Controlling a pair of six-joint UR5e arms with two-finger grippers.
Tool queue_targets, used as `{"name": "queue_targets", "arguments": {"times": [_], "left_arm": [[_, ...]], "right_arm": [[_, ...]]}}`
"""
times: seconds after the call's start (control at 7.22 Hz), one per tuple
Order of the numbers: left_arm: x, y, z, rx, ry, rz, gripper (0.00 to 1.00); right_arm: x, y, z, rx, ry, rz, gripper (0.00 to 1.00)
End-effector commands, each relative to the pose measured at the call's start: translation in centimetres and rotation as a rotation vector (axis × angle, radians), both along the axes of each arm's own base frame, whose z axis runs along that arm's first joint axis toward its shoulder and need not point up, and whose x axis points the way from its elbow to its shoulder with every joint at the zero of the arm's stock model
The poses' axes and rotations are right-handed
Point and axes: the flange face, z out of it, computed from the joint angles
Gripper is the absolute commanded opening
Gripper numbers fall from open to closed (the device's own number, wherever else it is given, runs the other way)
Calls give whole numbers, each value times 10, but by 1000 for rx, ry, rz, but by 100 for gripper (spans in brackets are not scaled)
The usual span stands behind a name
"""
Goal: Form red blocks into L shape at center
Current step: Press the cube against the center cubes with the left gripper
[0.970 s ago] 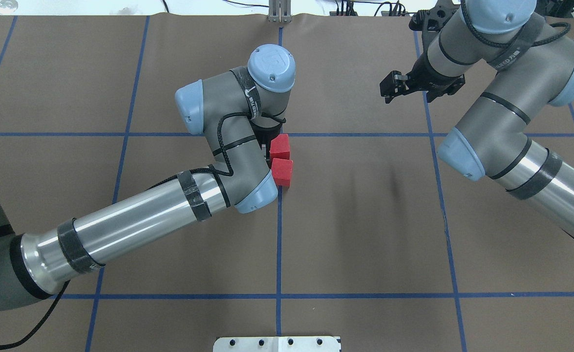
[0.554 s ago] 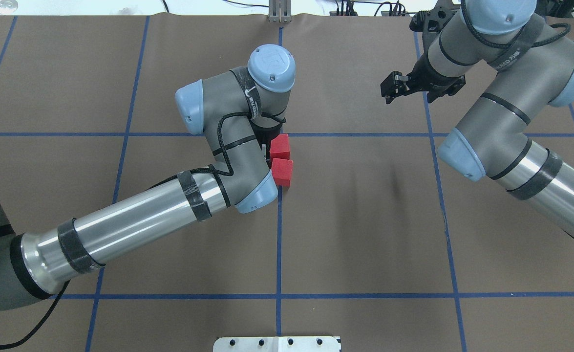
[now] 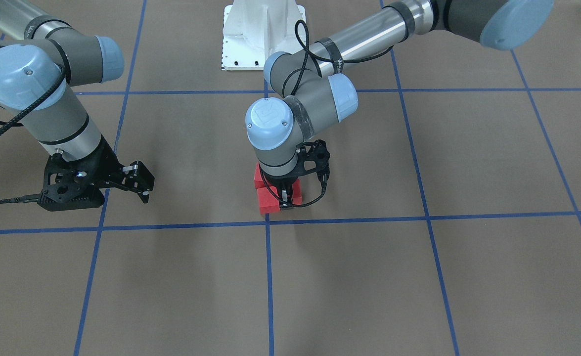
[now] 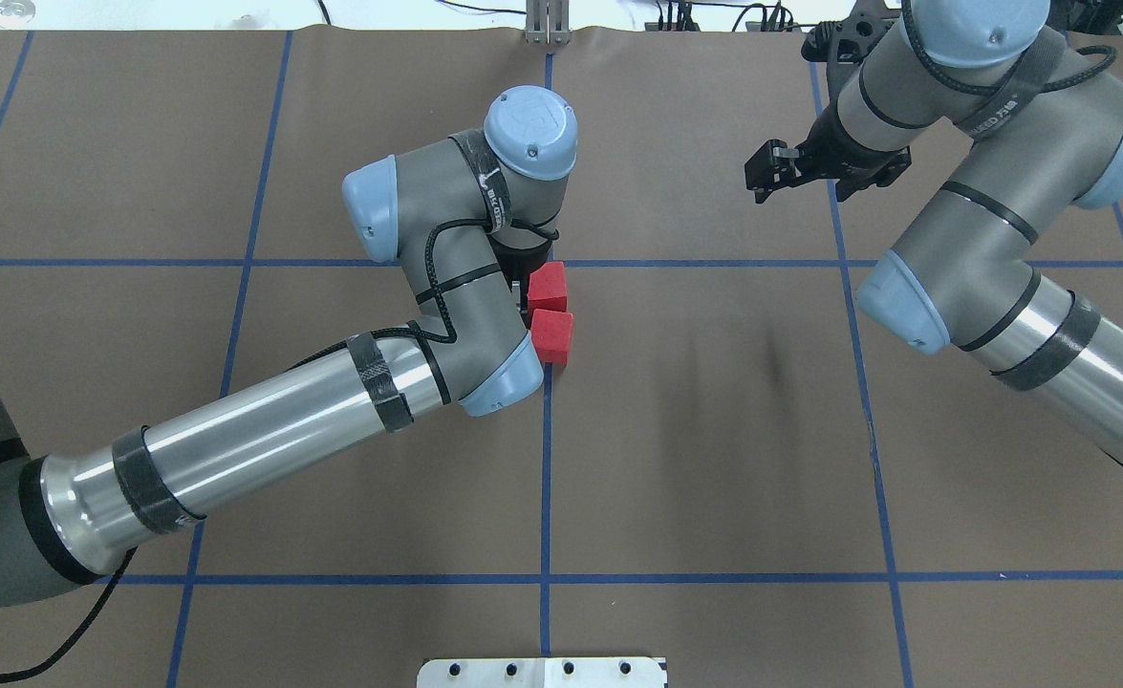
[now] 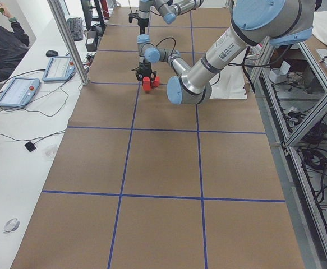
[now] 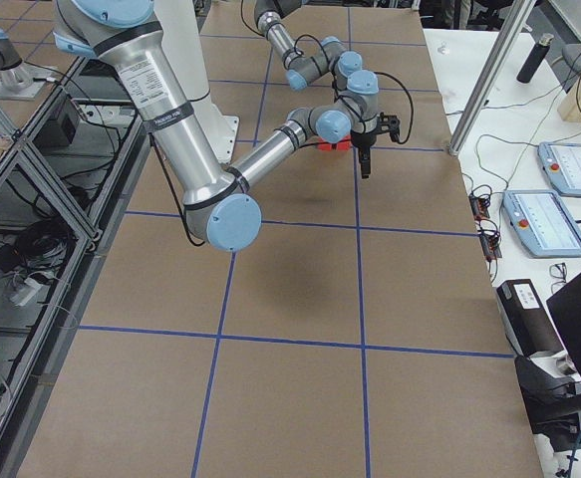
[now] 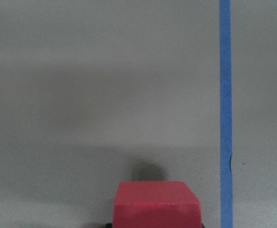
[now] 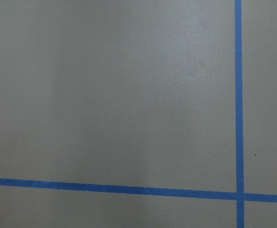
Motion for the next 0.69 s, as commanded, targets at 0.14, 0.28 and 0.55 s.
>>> {"name": "queue_targets", "arguments": {"times": [0.14,0.28,0.55], "left_arm": [[-1,-1,0,-2,0,-4,96],[0,0,0,-1,0,-2,100],[-2,-2,0,6,0,4,100]], "right_arm": [[0,0,0,0,0,0,99],[0,0,0,0,0,0,99],[0,0,-1,1,-1,0,99]]}}
